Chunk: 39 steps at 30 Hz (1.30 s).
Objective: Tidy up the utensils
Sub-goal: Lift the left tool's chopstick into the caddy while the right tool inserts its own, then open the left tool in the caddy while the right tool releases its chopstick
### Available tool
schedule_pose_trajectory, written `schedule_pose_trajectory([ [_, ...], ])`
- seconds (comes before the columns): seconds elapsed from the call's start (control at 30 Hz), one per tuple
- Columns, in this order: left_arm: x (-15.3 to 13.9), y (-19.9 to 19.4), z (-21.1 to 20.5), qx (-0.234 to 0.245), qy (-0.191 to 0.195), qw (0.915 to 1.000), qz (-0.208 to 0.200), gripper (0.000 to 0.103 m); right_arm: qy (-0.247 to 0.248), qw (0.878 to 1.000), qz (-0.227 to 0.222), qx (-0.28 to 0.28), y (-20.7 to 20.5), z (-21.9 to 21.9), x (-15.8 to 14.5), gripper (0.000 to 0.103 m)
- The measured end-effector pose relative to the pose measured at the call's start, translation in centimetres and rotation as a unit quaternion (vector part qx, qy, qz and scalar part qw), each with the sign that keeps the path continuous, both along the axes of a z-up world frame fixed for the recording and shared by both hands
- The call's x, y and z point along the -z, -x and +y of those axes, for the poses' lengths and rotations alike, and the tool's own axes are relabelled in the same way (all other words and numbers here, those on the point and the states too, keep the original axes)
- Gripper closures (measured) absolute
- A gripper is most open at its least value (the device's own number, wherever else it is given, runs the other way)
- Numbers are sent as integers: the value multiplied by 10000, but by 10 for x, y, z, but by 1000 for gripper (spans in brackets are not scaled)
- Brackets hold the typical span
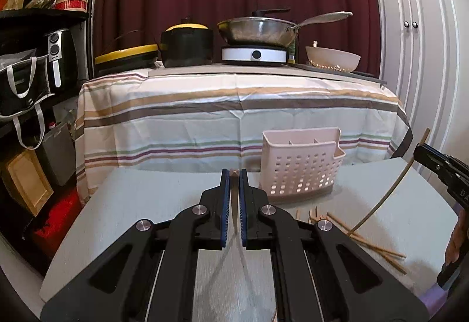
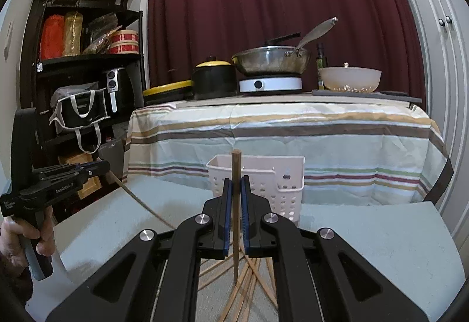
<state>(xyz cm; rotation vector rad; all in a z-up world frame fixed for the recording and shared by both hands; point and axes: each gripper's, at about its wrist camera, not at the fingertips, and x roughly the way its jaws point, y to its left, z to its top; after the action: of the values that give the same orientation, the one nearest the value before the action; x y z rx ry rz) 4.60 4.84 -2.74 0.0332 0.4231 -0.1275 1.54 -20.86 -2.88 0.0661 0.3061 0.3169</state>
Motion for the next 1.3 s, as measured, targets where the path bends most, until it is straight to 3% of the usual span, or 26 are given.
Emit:
schedule_pose_trajectory([
  [0.37,-55,-25,-8,478,345,9981,-185,96,-332,9988,-342,92,-21,-27,-46,96],
  [0.7,-134,-67,-39,701,449,9916,-992,96,-256,9942,-987,333,-66,-42,-98,96],
  [0.87,-155,-98,-58,737,636,9861,-1347,96,-285,9932,-1033,445,-98,-47,-100,96],
  [1.0,-138,-121,-71,731,631,9876,-1234,97,-222,9949,-854,484,-124,-46,-81,96],
  [1.3,-41,-167,-86,759,492,9955,-299,96,-125,9988,18,478,-159,-44,-17,96],
])
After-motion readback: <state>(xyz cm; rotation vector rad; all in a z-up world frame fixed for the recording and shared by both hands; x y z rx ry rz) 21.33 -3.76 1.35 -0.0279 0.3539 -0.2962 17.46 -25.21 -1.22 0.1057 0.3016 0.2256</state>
